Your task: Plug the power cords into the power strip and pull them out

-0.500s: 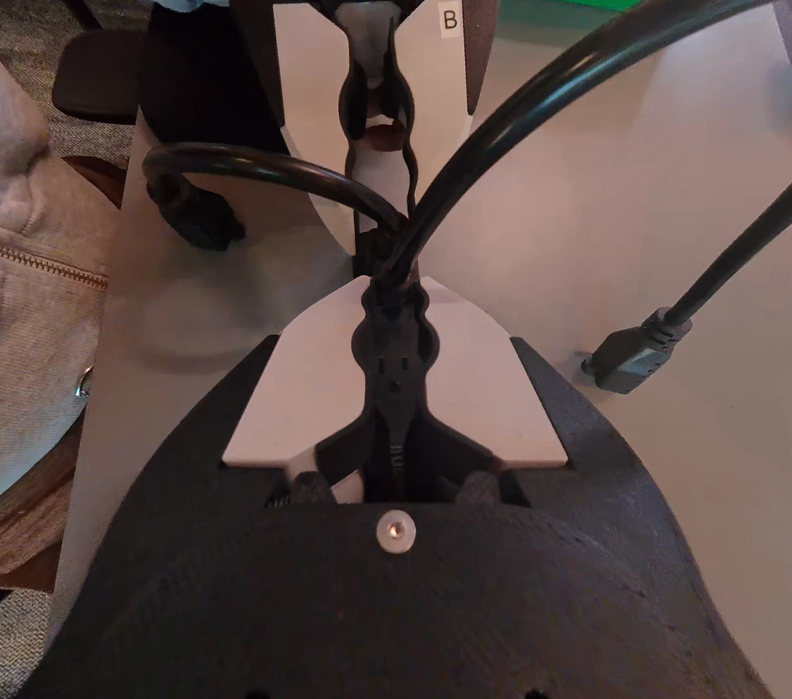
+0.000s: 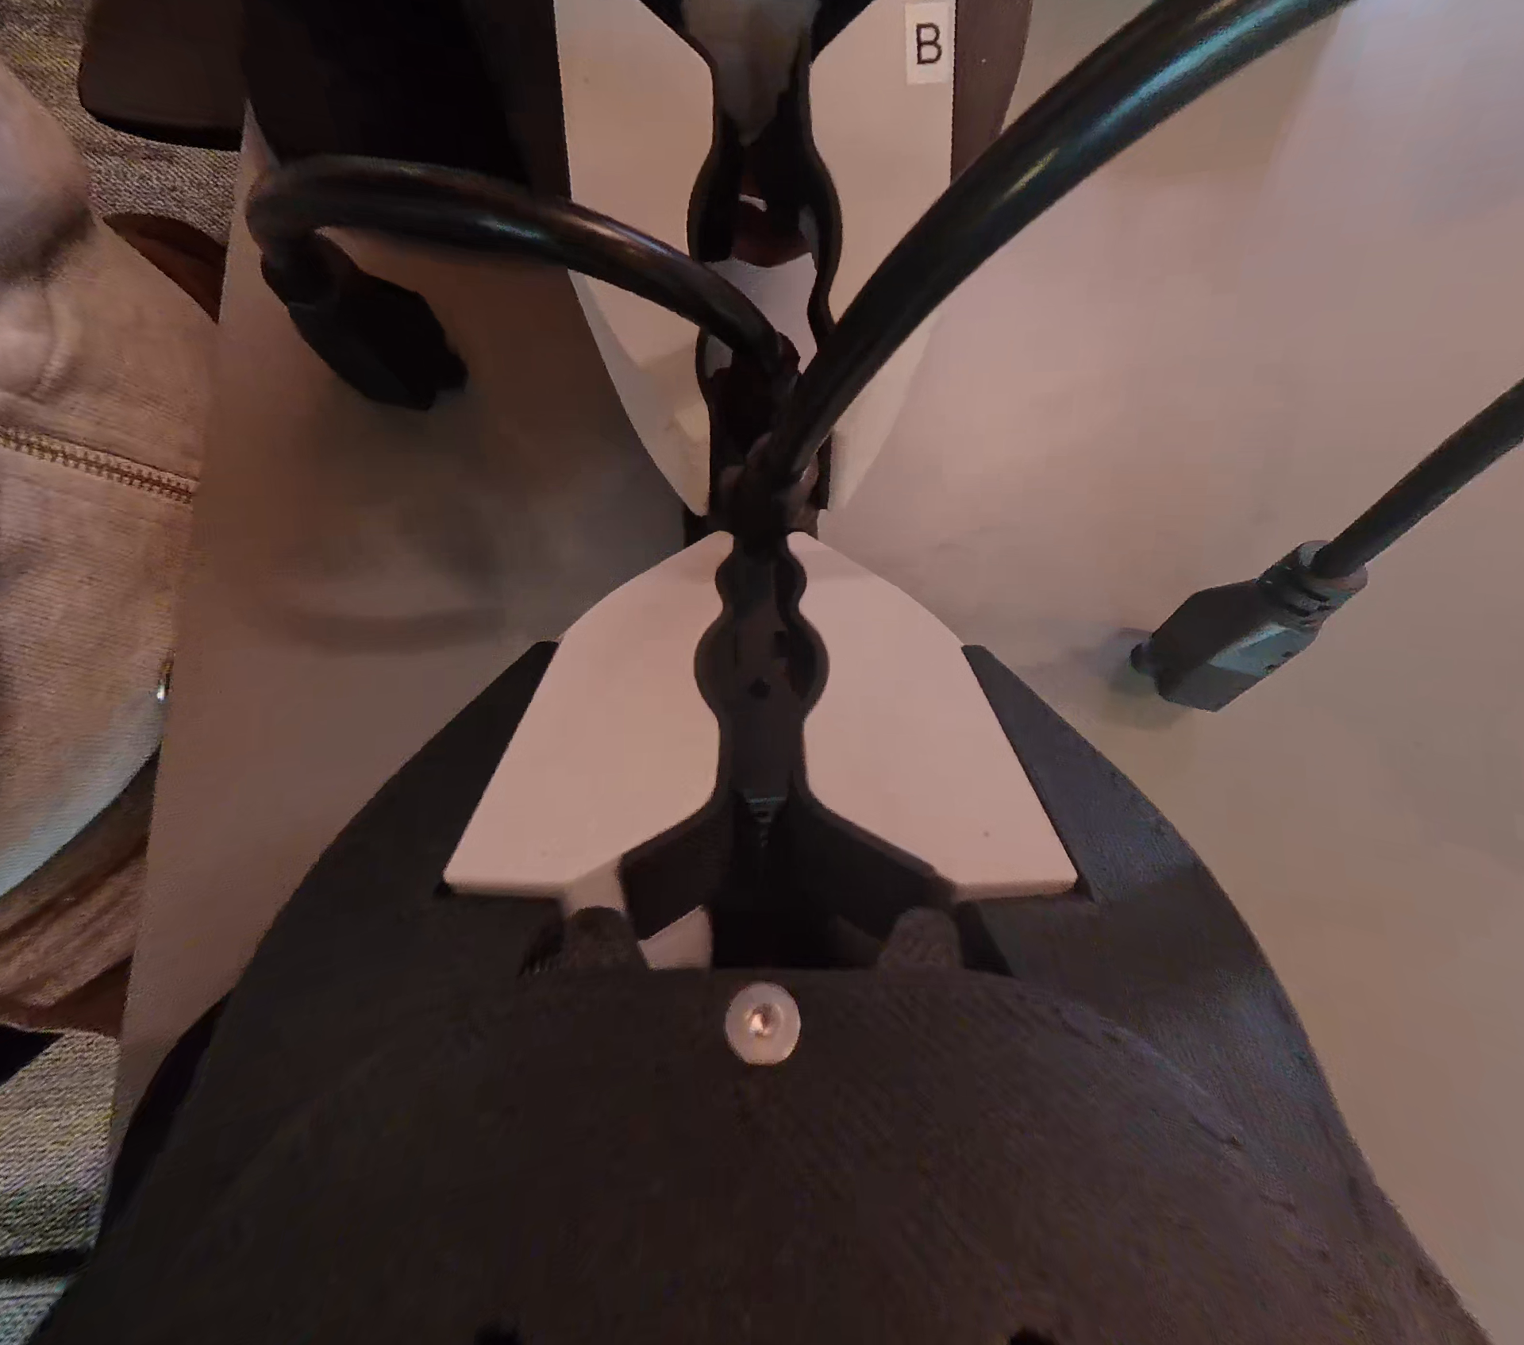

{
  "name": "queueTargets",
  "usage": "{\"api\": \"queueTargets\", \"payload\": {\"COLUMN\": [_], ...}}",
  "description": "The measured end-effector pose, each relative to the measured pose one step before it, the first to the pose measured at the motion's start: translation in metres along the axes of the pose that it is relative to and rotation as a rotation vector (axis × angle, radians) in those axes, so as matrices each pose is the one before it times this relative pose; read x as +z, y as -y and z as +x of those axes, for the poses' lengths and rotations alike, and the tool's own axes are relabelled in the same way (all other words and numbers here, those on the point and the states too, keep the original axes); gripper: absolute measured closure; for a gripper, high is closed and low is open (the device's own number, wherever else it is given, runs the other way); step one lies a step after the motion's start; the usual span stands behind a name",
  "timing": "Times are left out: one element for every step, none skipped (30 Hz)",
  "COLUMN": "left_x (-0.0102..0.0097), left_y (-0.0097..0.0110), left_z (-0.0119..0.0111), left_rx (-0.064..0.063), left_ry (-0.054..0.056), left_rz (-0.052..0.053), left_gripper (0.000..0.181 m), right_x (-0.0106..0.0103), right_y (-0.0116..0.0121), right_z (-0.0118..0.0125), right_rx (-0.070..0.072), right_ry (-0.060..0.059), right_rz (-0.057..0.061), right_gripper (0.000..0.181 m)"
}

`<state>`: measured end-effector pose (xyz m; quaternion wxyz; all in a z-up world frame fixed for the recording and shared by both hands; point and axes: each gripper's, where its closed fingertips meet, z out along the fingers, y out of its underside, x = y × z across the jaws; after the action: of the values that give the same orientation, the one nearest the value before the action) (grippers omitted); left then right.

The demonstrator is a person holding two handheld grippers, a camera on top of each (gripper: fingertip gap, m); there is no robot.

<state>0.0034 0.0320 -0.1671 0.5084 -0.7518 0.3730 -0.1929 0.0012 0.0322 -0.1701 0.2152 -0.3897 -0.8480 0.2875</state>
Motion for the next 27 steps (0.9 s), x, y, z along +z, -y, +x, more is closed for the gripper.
{"api": "queueTargets", "payload": {"left_x": [0.00004, 0.00032, 0.00014, -0.00005, -0.00033, -0.0004, -0.00011, 0.00017, 0.00012, 0.00025, 0.0004, 0.00027, -0.00006, 0.00021, 0.00038, 0.00048, -0.00003, -0.00041, -0.00019, 0.00017, 0.0003, 0.00041, 0.00036, 0.00051, 0.00099, 0.00124, 0.00149], "left_y": [-0.00056, -0.00045, -0.00034, -0.00054, -0.0006, -0.00047, -0.00023, -0.00002, -0.00002, 0.00007, 0.00016, 0.00006, -0.00011, -0.00008, 0.00024, 0.00022, -0.00025, -0.00051, -0.00036, -0.00013, -0.00013, 0.00001, -0.00011, -0.00014, -0.00005, 0.00022, -0.00007], "left_z": [-0.00012, -0.00061, -0.00014, -0.00052, -0.00064, -0.00013, 0.00005, 0.00004, 0.00023, 0.00019, 0.00007, 0.00016, 0.00019, 0.00071, 0.00142, 0.00102, 0.00039, -0.00012, -0.00001, 0.00015, 0.00012, 0.00029, 0.00021, 0.0004, 0.00087, 0.00032, 0.0001], "left_rx": [0.0089, 0.0077, 0.0054, -0.0045, -0.0091, -0.005, 0.0006, 0.0039, 0.0058, 0.0091, 0.0065, 0.0014, 0.0024, 0.0075, 0.0084, 0.0032, -0.0002, -0.0007, 0.0014, 0.0039, 0.0028, 0.0039, -0.0003, -0.0076, -0.0045, 0.0012, 0.0129], "left_ry": [0.0005, 0.0027, -0.0025, -0.0046, -0.0083, -0.0087, -0.0035, 0.0, 0.0011, 0.0017, -0.0001, -0.0033, -0.0041, -0.0065, -0.0118, -0.0092, -0.0066, -0.0036, -0.0021, -0.0013, -0.004, -0.006, -0.0096, -0.0136, -0.0095, 0.0007, 0.0115], "left_rz": [-0.0146, -0.0172, -0.0101, -0.0048, -0.0017, 0.0013, 0.0021, 0.0021, 0.0007, 0.0006, 0.0025, 0.003, -0.0018, -0.0073, -0.0062, -0.0004, 0.0018, 0.0012, 0.0011, 0.001, -0.0015, -0.0031, -0.0056, 0.0003, -0.0018, -0.0004, -0.01], "left_gripper": [0.158, 0.158, 0.158, 0.158, 0.158, 0.158, 0.158, 0.158, 0.158, 0.158, 0.158, 0.158, 0.158, 0.158, 0.158, 0.158, 0.158, 0.157, 0.157, 0.157, 0.157, 0.157, 0.157, 0.157, 0.157, 0.157, 0.157], "right_x": [0.00014, 0.00021, 0.00005, 0.00025, 0.0003, 0.00022, 0.0001, -0.00003, -0.00014, -0.00014, 0.00018, 0.00026, 0.00005, 0.00007, -0.0001, -0.00004, 0.00018, 0.00024, 0.00017, 0.00014, -0.00004, 0.00008, 0.00014, 0.00014, 0.00016, 0.00007, -0.00001], "right_y": [-0.00005, -0.0003, -0.00018, 0.00004, 0.0003, 0.00035, 0.00001, -0.00024, -0.00028, -0.00057, -0.00032, -0.00014, -0.00005, -0.0002, -0.00046, -0.00038, 0.00012, 0.00038, 0.00023, -0.00002, -0.00026, -0.0004, -0.00035, -0.00043, -0.00058, -0.00093, -0.00068], "right_z": [0.00041, 0.00032, 0.00016, 0.00041, 0.00057, 0.0003, 0.00014, 0.00057, 0.0013, 0.00102, -0.00134, -0.00197, -0.00016, -0.0009, -0.00133, -0.0011, -0.00028, 0.0001, 0.00002, 0.00002, -0.00014, -0.00016, -0.00018, -0.00023, -0.00041, -0.00036, -0.00019], "right_rx": [-0.0002, -0.004, -0.0033, 0.0017, 0.0073, 0.0091, 0.008, 0.0067, 0.0063, 0.007, 0.0067, 0.0046, 0.0047, 0.0052, 0.0042, 0.002, 0.0044, 0.0101, 0.0085, 0.0011, -0.0031, -0.0042, -0.0044, -0.0018, 0.0001, 0.0023, 0.0055], "right_ry": [0.002, 0.0048, 0.009, 0.0092, 0.0093, 0.0107, 0.0106, 0.0059, -0.0014, 0.0012, 0.0194, 0.0226, 0.0094, 0.0141, 0.0169, 0.0128, 0.0075, 0.0051, 0.0016, -0.0031, -0.0045, -0.0041, -0.003, -0.0016, -0.0025, -0.0049, -0.007], "right_rz": [-0.0076, -0.012, -0.0143, -0.0132, -0.011, -0.0091, -0.0084, -0.0081, -0.0067, -0.005, -0.0024, 0.0022, 0.0032, -0.0032, -0.0114, -0.0133, -0.0079, -0.0027, -0.0039, -0.0099, -0.0173, -0.0215, -0.0186, -0.0122, -0.0096, -0.009, -0.0036], "right_gripper": [0.175, 0.176, 0.176, 0.176, 0.176, 0.176, 0.175, 0.174, 0.172, 0.168, 0.167, 0.173, 0.173, 0.173, 0.173, 0.173, 0.173, 0.173, 0.173, 0.173, 0.173, 0.173, 0.174, 0.174, 0.174, 0.174, 0.174]}}
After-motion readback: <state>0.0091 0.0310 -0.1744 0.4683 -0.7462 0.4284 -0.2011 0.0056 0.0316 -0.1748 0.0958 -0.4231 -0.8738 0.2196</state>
